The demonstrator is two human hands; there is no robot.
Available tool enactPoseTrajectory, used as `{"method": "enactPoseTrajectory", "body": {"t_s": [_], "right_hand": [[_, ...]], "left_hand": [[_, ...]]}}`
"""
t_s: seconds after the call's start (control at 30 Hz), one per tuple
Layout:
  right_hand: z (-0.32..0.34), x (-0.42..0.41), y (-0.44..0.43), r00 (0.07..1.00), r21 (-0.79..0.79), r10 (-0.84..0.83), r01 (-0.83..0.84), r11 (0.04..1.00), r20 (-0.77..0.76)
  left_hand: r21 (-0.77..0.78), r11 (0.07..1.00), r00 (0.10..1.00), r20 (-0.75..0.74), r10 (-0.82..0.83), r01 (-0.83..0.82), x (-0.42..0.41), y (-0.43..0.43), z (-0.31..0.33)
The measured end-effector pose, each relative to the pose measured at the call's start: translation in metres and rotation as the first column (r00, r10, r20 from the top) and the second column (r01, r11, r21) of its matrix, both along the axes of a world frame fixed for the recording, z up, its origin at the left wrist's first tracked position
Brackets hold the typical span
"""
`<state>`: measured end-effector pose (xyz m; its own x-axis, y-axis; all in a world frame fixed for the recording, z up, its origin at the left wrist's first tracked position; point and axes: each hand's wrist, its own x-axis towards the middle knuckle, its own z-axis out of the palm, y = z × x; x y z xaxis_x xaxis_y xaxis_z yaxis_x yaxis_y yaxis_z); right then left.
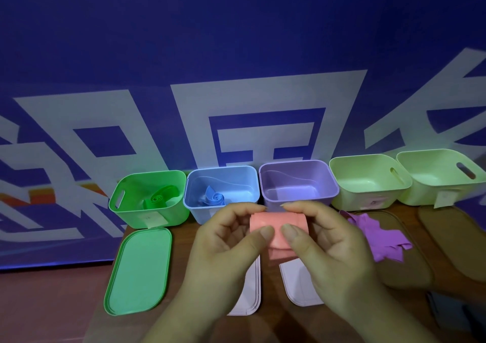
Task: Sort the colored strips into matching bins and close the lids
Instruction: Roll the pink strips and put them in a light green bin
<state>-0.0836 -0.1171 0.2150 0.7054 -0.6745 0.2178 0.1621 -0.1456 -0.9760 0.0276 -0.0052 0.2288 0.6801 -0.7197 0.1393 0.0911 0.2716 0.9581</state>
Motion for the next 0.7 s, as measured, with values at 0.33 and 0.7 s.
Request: {"method": "enactPoseTrajectory", "body": {"t_s": [0.33,0.7], "right_hand": [[0.0,-0.002,0.003,0.999,-0.048,-0.043,0.043,0.998,-0.012],[0.002,0.003,0.002,0.999,0.085,-0.01,0.013,0.996,-0.033]], "left_hand": [[0.038,0.999,0.994,0.105,0.026,-0.03,-0.005,0.002,0.003],[0.003,0.976,0.745,0.647,0.164,-0.217,-0.001,0.012,-0.001]]}}
